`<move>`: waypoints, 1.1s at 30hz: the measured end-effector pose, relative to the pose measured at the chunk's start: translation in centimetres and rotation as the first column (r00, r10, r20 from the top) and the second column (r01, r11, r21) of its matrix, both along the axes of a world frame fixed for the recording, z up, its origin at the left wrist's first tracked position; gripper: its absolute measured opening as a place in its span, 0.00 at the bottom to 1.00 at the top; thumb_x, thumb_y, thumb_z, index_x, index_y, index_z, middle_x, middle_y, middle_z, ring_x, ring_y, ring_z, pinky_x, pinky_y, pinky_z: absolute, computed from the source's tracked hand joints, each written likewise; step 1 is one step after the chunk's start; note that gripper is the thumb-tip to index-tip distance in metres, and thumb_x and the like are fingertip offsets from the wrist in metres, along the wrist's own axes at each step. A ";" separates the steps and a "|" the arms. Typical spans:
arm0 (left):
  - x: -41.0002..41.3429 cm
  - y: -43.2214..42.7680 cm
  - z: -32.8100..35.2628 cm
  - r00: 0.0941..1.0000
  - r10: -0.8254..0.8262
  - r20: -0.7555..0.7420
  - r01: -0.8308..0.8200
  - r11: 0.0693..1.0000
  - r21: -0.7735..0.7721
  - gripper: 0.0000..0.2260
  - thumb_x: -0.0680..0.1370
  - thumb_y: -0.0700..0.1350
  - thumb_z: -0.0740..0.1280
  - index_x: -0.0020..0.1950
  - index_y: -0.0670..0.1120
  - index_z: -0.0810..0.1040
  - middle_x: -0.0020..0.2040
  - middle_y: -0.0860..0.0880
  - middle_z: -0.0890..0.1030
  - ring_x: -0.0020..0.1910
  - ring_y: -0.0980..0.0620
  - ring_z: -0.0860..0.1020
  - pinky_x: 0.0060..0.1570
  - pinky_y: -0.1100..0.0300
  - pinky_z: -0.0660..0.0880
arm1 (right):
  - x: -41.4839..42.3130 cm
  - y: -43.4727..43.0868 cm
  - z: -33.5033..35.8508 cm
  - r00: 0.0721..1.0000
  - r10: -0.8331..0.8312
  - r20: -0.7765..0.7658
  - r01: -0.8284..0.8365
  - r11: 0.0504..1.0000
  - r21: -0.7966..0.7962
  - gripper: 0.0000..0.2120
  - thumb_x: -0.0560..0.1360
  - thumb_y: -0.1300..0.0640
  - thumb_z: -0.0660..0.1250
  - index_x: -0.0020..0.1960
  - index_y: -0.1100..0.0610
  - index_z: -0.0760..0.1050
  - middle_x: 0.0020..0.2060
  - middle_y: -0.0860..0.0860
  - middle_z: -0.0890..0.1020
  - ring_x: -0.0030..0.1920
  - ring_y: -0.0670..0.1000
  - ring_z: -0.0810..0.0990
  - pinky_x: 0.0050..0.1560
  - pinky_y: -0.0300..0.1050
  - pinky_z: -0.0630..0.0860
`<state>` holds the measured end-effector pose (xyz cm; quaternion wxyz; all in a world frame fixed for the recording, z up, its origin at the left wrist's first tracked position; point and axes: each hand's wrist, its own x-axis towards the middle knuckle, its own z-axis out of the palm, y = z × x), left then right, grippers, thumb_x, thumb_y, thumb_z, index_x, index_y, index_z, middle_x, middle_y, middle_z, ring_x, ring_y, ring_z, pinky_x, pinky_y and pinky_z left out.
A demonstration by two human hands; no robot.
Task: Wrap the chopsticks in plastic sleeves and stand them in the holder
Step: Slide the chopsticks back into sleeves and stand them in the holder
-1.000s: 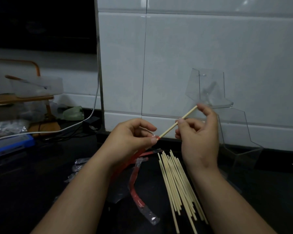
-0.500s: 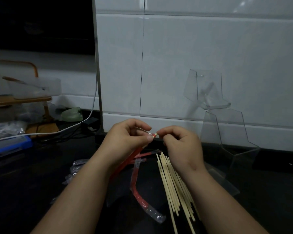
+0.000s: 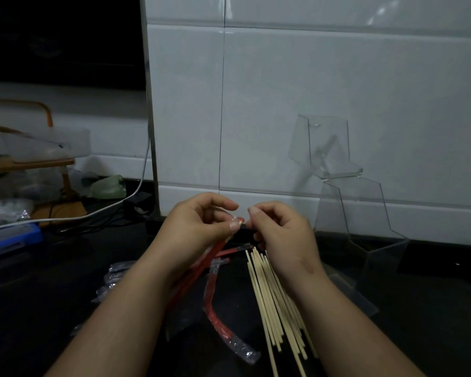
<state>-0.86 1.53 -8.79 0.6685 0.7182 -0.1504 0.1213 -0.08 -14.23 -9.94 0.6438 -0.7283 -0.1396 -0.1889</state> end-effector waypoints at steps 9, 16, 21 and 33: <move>0.4 0.0 -0.4 0.999 0.035 0.037 -0.038 0.996 0.078 0.11 0.70 0.34 0.76 0.47 0.47 0.80 0.37 0.51 0.81 0.37 0.53 0.78 0.39 0.63 0.77 | 0.1 0.1 -0.1 0.980 0.144 -0.139 -0.141 0.989 0.035 0.08 0.78 0.59 0.66 0.42 0.57 0.81 0.32 0.50 0.81 0.32 0.44 0.76 0.32 0.37 0.71; 0.6 0.1 -0.6 0.997 0.042 0.062 -0.045 0.998 0.044 0.10 0.73 0.33 0.74 0.44 0.48 0.80 0.36 0.50 0.80 0.36 0.53 0.77 0.35 0.63 0.74 | 0.0 0.1 -0.2 0.978 0.158 -0.135 -0.145 0.984 0.101 0.04 0.77 0.60 0.68 0.45 0.57 0.80 0.35 0.50 0.82 0.33 0.44 0.79 0.33 0.36 0.75; 1.0 0.5 -0.5 0.997 0.028 0.068 -0.030 0.999 0.034 0.13 0.74 0.32 0.72 0.45 0.51 0.81 0.39 0.49 0.81 0.39 0.51 0.80 0.40 0.60 0.78 | -0.3 0.3 -0.1 0.993 0.111 -0.028 -0.111 0.994 0.014 0.03 0.77 0.62 0.68 0.45 0.57 0.80 0.38 0.54 0.84 0.35 0.45 0.81 0.36 0.39 0.78; 0.8 0.4 -0.5 0.995 0.050 0.088 -0.056 0.996 0.067 0.10 0.74 0.33 0.72 0.48 0.48 0.80 0.38 0.51 0.81 0.37 0.55 0.79 0.39 0.64 0.76 | -0.3 0.3 -0.1 0.997 0.075 0.024 -0.073 0.995 -0.066 0.01 0.75 0.57 0.70 0.44 0.53 0.80 0.37 0.51 0.82 0.37 0.45 0.81 0.37 0.37 0.76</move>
